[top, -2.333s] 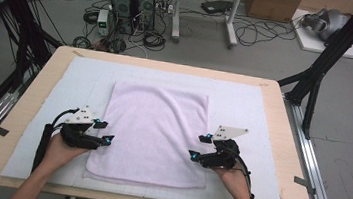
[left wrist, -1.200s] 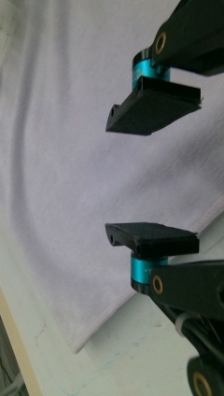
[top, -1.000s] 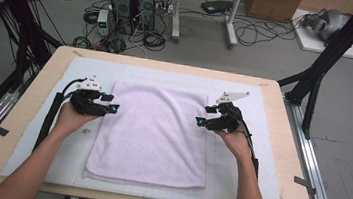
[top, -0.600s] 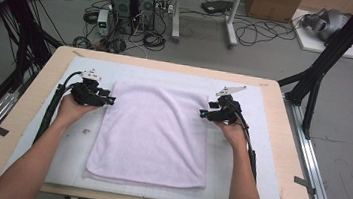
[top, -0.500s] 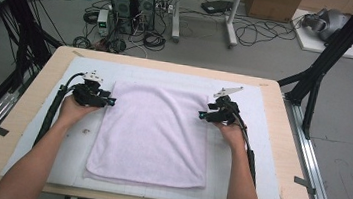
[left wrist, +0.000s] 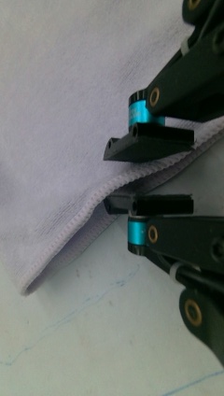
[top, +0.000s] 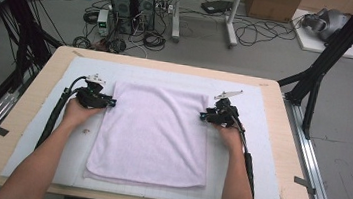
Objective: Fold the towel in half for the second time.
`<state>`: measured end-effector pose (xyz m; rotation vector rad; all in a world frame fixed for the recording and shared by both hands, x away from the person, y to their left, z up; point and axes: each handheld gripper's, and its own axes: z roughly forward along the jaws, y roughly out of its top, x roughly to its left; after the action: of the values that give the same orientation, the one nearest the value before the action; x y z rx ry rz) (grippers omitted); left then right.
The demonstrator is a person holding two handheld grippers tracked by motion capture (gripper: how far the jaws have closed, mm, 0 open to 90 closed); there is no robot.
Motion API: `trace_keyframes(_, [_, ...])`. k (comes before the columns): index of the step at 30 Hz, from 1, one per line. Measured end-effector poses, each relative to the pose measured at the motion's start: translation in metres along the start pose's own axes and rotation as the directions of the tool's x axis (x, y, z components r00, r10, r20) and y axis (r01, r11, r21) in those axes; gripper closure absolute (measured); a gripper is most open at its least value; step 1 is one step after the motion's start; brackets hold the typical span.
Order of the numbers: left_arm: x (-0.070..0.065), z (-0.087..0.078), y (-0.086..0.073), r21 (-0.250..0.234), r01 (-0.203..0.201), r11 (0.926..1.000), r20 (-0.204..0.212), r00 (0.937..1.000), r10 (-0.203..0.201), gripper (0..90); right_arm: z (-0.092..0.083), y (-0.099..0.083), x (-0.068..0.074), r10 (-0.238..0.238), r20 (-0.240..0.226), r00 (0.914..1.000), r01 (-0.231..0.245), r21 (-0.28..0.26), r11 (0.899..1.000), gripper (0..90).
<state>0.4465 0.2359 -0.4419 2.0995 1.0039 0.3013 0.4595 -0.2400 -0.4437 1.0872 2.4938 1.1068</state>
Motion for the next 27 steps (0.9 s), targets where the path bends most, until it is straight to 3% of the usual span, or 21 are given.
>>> trace_keyframes(3, [0.000, 0.000, 0.000, -0.001, 0.003, 1.0000, 0.017, 0.9999, -0.003, 83.8, 0.001, 0.001, 0.001, -0.002, -0.055, 0.9985, 0.003, 0.006, 1.000, 78.6])
trace_keyframes(10, [0.003, -0.002, 0.000, -0.010, 0.019, 0.9998, 0.020, 0.9996, -0.019, 85.7, -0.001, 0.001, -0.003, 0.010, -0.082, 0.9966, -0.010, -0.001, 1.000, 83.7])
trace_keyframes(12, [0.003, -0.007, 0.002, -0.038, 0.018, 0.9991, 0.015, 0.9997, -0.017, 85.8, -0.005, 0.003, -0.002, -0.003, -0.080, 0.9968, 0.002, -0.009, 1.000, 83.9])
trace_keyframes(16, [0.000, -0.021, 0.007, -0.096, -0.013, 0.9953, 0.019, 0.9997, 0.015, 85.9, -0.024, 0.008, -0.001, -0.017, -0.089, 0.9959, 0.011, -0.069, 0.998, 84.3])
trace_keyframes(19, [-0.008, -0.033, 0.008, -0.099, -0.046, 0.9940, 0.035, 0.9981, 0.050, 86.0, -0.041, 0.011, 0.007, -0.040, -0.099, 0.9943, 0.031, -0.092, 0.995, 84.4])
trace_keyframes(22, [-0.018, -0.045, -0.001, -0.136, -0.057, 0.9891, 0.055, 0.9964, 0.065, 85.9, -0.056, 0.005, 0.022, -0.073, -0.120, 0.9901, 0.061, -0.102, 0.993, 84.4])
trace_keyframes(24, [-0.024, -0.051, -0.013, -0.133, -0.062, 0.9892, 0.075, 0.9946, 0.072, 85.9, -0.064, -0.004, 0.030, -0.072, -0.141, 0.9874, 0.060, -0.090, 0.994, 84.3])
trace_keyframes(27, [-0.031, -0.054, -0.035, -0.099, -0.058, 0.9934, 0.116, 0.9908, 0.069, 85.7, -0.065, -0.025, 0.037, -0.024, -0.201, 0.9793, 0.013, -0.056, 0.998, 81.1])
